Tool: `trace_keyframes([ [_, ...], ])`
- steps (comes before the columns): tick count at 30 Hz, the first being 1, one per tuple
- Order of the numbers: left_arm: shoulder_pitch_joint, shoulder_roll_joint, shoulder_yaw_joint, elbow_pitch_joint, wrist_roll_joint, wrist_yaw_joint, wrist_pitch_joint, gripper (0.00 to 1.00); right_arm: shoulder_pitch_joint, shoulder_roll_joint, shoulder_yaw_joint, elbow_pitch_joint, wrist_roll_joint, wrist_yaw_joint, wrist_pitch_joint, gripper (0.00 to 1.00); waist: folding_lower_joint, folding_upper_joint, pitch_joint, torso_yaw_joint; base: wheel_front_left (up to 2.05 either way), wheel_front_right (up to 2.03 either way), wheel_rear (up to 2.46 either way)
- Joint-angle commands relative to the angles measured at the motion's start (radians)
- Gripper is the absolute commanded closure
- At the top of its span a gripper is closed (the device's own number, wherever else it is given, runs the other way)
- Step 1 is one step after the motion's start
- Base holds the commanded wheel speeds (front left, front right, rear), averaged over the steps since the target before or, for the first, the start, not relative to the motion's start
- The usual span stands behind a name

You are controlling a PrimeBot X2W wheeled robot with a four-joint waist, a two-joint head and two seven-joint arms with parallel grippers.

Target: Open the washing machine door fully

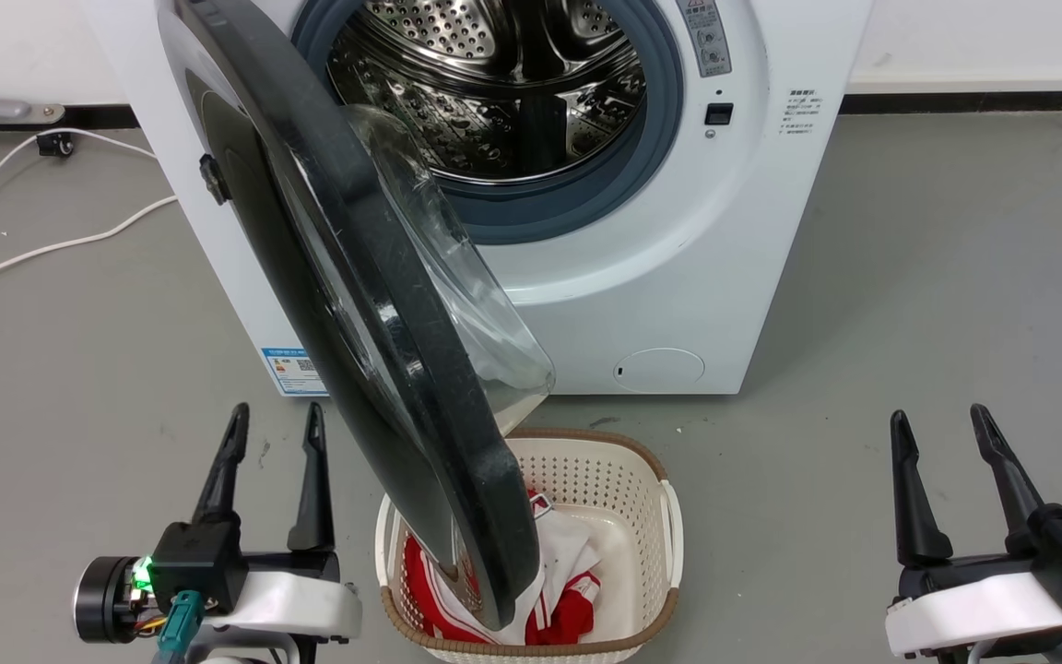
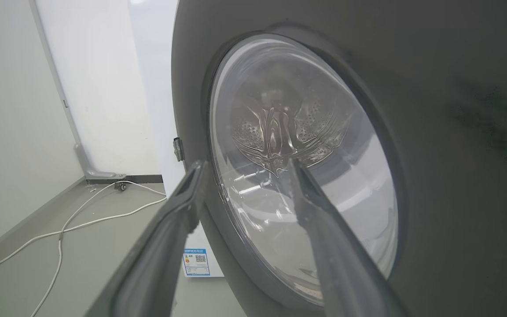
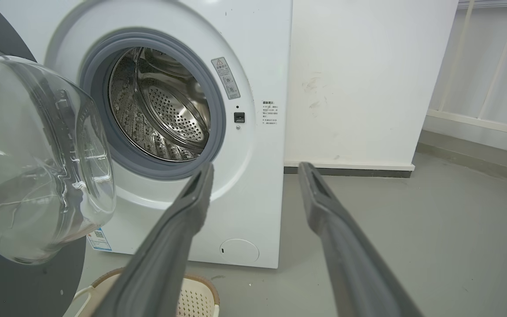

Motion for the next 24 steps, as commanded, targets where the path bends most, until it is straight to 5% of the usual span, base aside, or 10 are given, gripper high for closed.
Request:
trace_keyframes([
  [1, -0.001, -0.001, 0.000, -0.005, 0.003, -0.005, -0.003, 1.00, -0.006, 0.003, -0.001, 0.003, 0.002, -0.001, -0.007, 0.00, 0.0000, 0.0000, 0.000, 0.000, 0.00, 0.00, 0.00],
  [13, -0.021, 0.000, 0.013, -0.063, -0.024, 0.006, -0.002, 1.00, -0.006, 0.003, -0.002, 0.011, 0.019, -0.001, -0.007, 0.00, 0.0000, 0.0000, 0.001, 0.004, 0.00, 0.00, 0.00],
  [24, -0.107, 0.000, 0.000, -0.354, -0.001, 0.008, -0.002, 1.00, -0.010, 0.003, 0.000, 0.010, 0.027, -0.001, -0.004, 0.00, 0.0000, 0.0000, 0.007, 0.010, 0.00, 0.00, 0.00],
])
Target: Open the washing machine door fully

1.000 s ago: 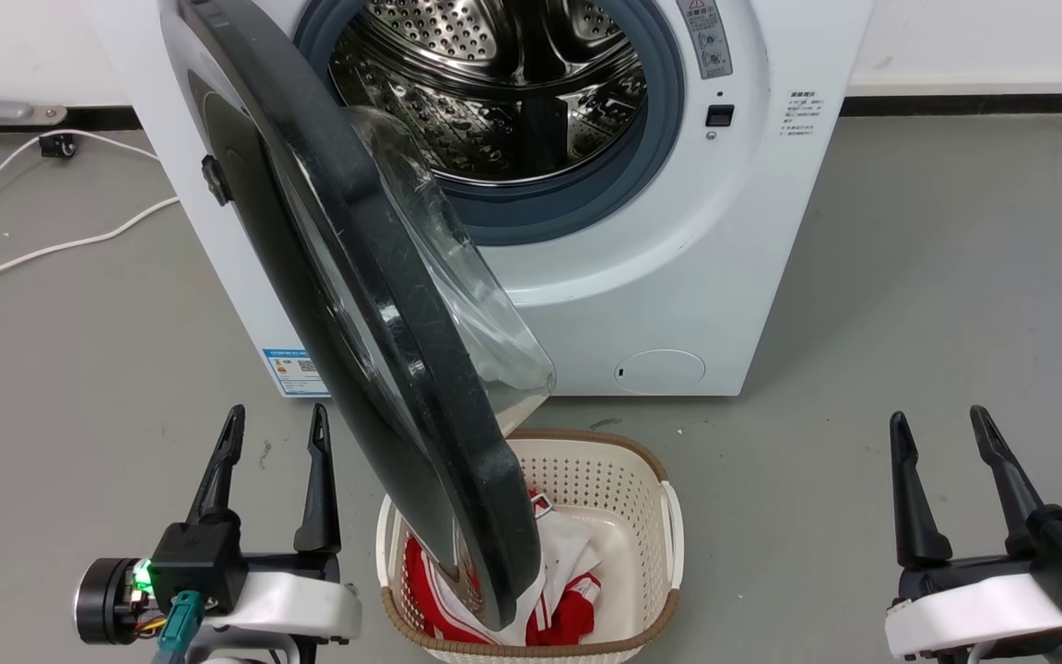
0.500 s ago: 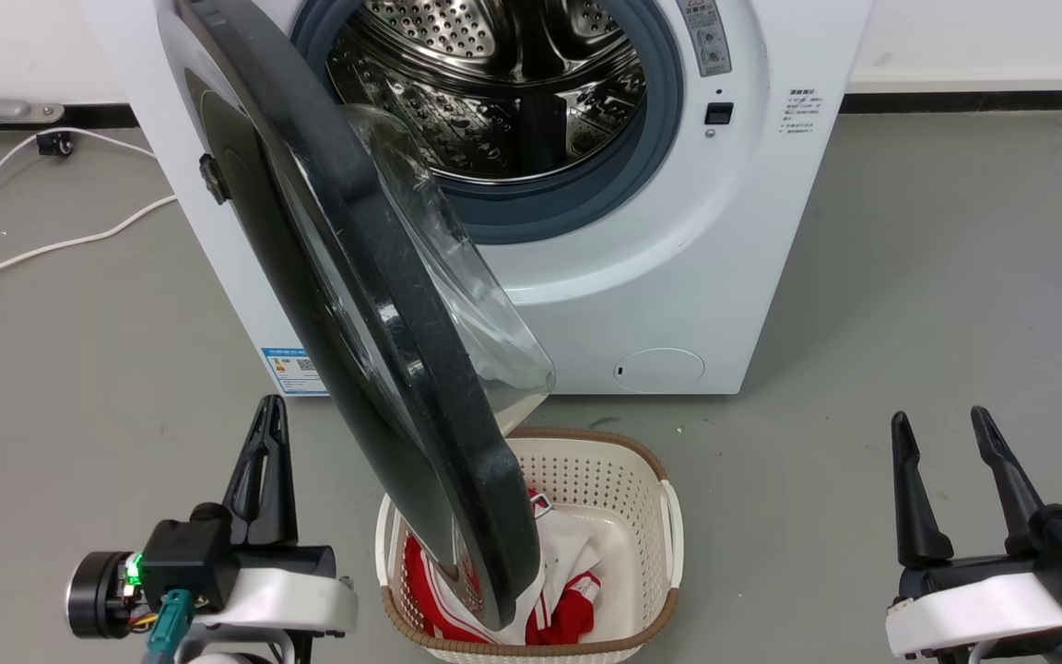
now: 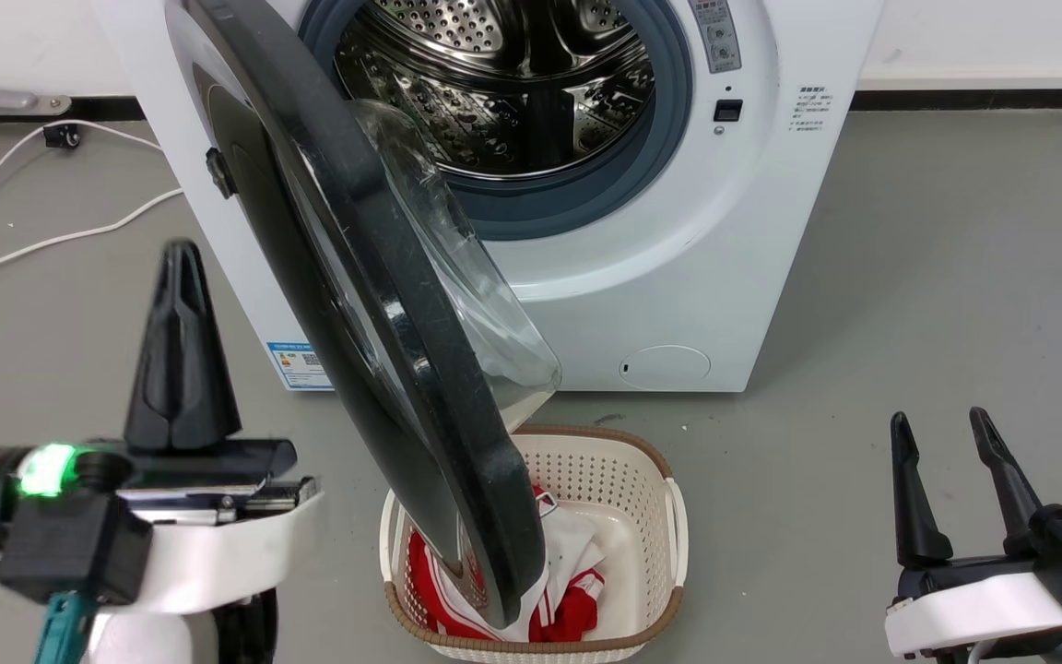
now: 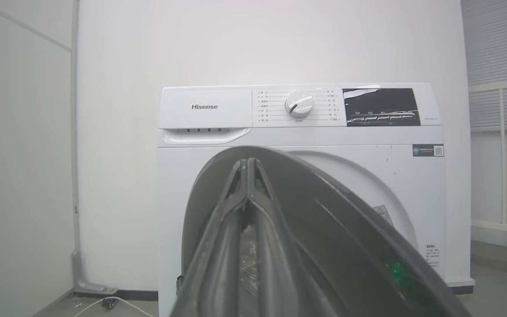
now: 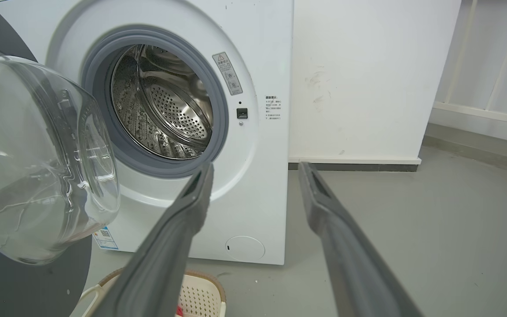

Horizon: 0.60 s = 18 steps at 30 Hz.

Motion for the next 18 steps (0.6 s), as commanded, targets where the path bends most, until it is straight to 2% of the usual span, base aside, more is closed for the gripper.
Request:
trace_keyframes([
  [1, -0.027, -0.001, -0.013, -0.067, 0.021, -0.001, -0.002, 1.00, -0.009, 0.003, 0.001, 0.000, 0.002, -0.001, -0.002, 0.00, 0.0000, 0.0000, 0.000, 0.000, 0.00, 0.00, 0.00],
  [7, -0.078, 0.003, -0.050, -0.244, 0.057, -0.010, -0.001, 1.00, -0.009, 0.003, 0.003, 0.004, 0.004, -0.001, 0.005, 0.00, 0.0000, 0.0000, -0.003, -0.006, 0.00, 0.00, 0.00],
  [10, -0.083, 0.012, -0.072, -0.279, 0.076, -0.019, -0.001, 1.00, -0.007, 0.003, 0.002, 0.005, 0.005, -0.001, 0.006, 0.00, 0.0000, 0.0000, -0.005, -0.008, 0.00, 0.00, 0.00],
  [11, -0.087, 0.013, -0.105, -0.304, 0.088, -0.028, -0.001, 1.00, -0.006, 0.003, 0.002, 0.006, 0.006, -0.001, 0.009, 0.00, 0.0000, 0.0000, -0.007, -0.011, 0.00, 0.00, 0.00],
  [14, -0.073, 0.012, -0.148, -0.305, 0.080, -0.041, -0.001, 1.00, -0.004, 0.003, 0.001, 0.006, 0.007, -0.001, 0.008, 0.00, 0.0000, 0.0000, -0.009, -0.013, 0.00, 0.00, 0.00],
  [18, -0.034, 0.009, -0.251, -0.266, 0.046, -0.064, -0.001, 1.00, -0.001, 0.003, 0.004, 0.006, 0.006, -0.001, 0.013, 0.00, 0.0000, 0.0000, -0.011, -0.017, 0.00, 0.00, 0.00],
])
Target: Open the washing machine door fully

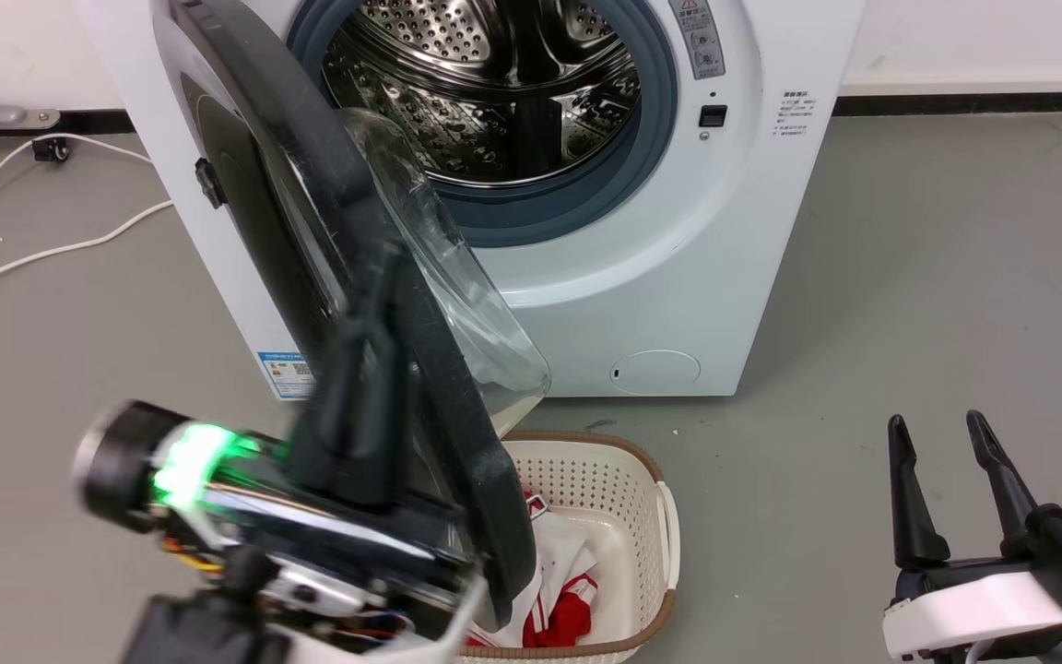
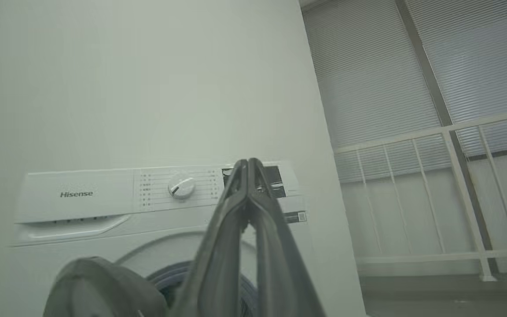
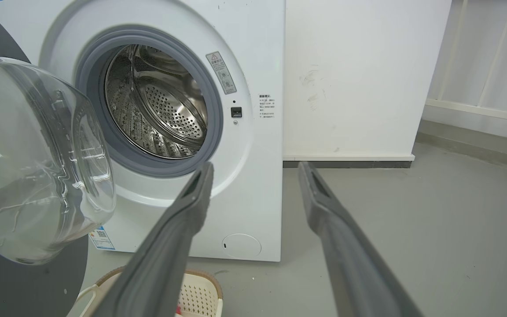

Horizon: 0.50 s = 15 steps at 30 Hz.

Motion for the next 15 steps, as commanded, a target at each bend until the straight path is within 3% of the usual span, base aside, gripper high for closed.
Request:
trace_keyframes([
  [1, 0.023, 0.001, -0.029, 0.021, -0.018, -0.009, 0.001, 1.00, 0.000, 0.003, 0.001, 0.001, 0.003, -0.001, 0.002, 0.00, 0.0000, -0.0001, 0.000, -0.001, 0.00, 0.00, 0.00],
  [8, 0.120, -0.003, -0.190, 0.136, -0.117, -0.028, 0.101, 1.00, 0.005, 0.003, 0.005, 0.005, 0.011, -0.001, 0.006, 0.00, 0.0000, -0.0001, 0.003, -0.004, 0.00, 0.00, 0.00],
  [15, 0.199, 0.005, -0.248, 0.211, -0.146, -0.015, 0.209, 1.00, 0.003, 0.003, 0.004, 0.011, 0.023, -0.001, 0.008, 0.00, 0.0000, -0.0001, 0.013, 0.000, 0.00, 0.00, 0.00],
])
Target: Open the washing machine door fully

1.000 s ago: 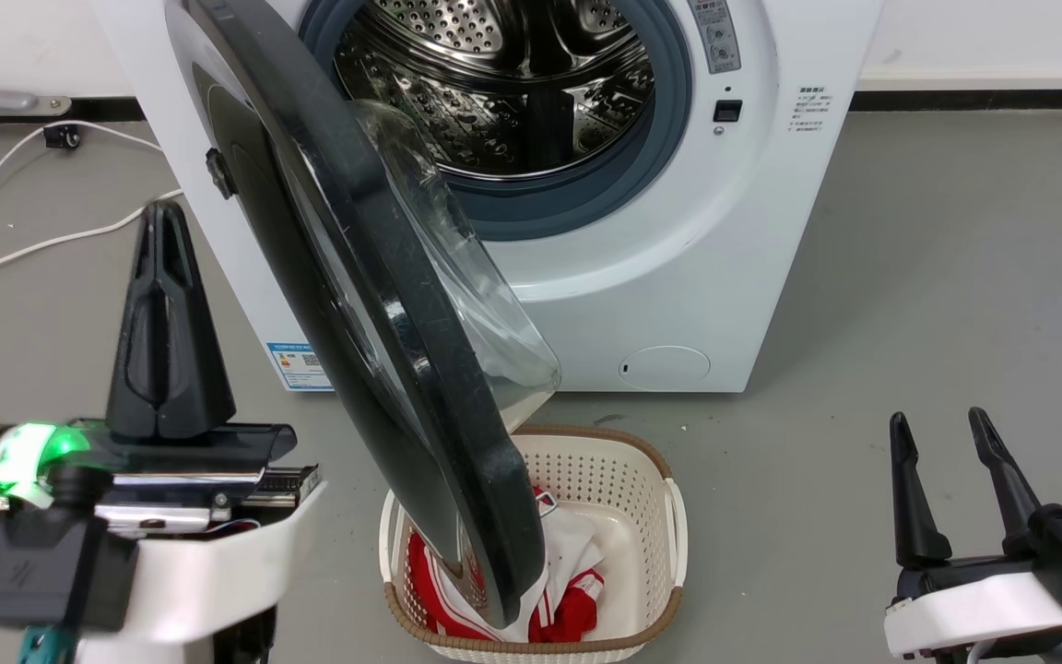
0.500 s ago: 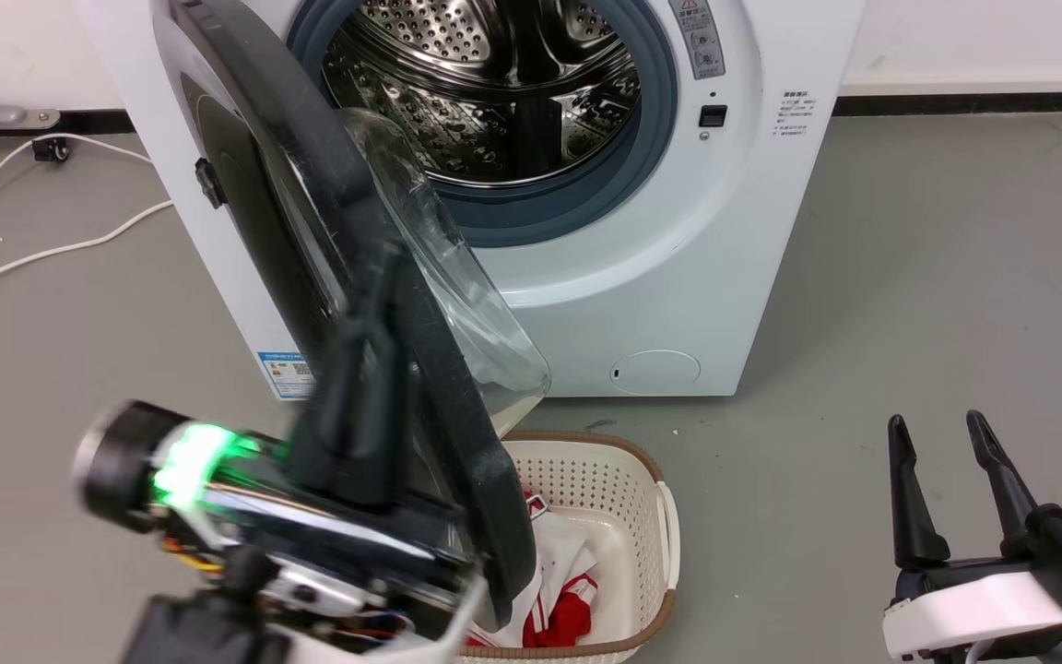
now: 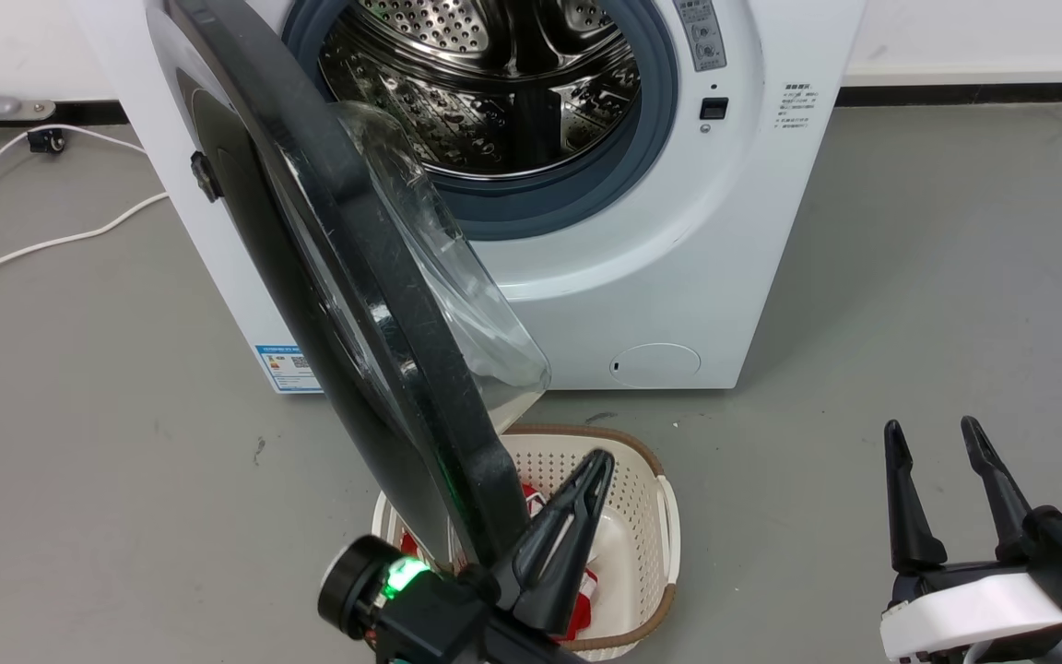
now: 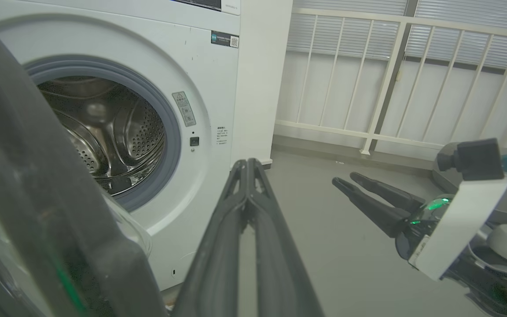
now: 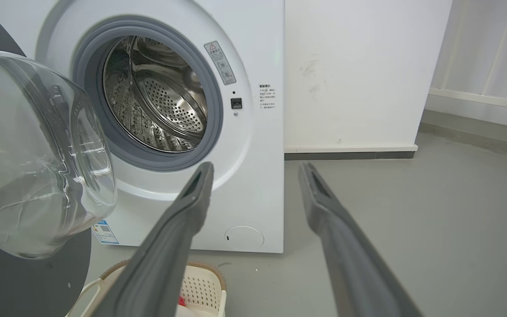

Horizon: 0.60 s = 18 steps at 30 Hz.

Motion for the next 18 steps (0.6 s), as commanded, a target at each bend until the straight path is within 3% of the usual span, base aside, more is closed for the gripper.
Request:
trace_keyframes([
  [1, 0.016, 0.006, -0.005, 0.013, 0.006, 0.008, 0.011, 1.00, 0.000, 0.003, 0.001, 0.003, 0.009, -0.001, 0.000, 0.00, 0.0000, 0.0000, 0.003, 0.002, 0.00, 0.00, 0.00],
  [18, -0.087, -0.001, 0.054, 0.232, -0.025, 0.096, -0.058, 1.00, -0.023, 0.003, 0.020, 0.029, 0.027, -0.001, 0.001, 0.00, 0.0000, 0.0000, 0.019, -0.016, 0.00, 0.00, 0.00],
])
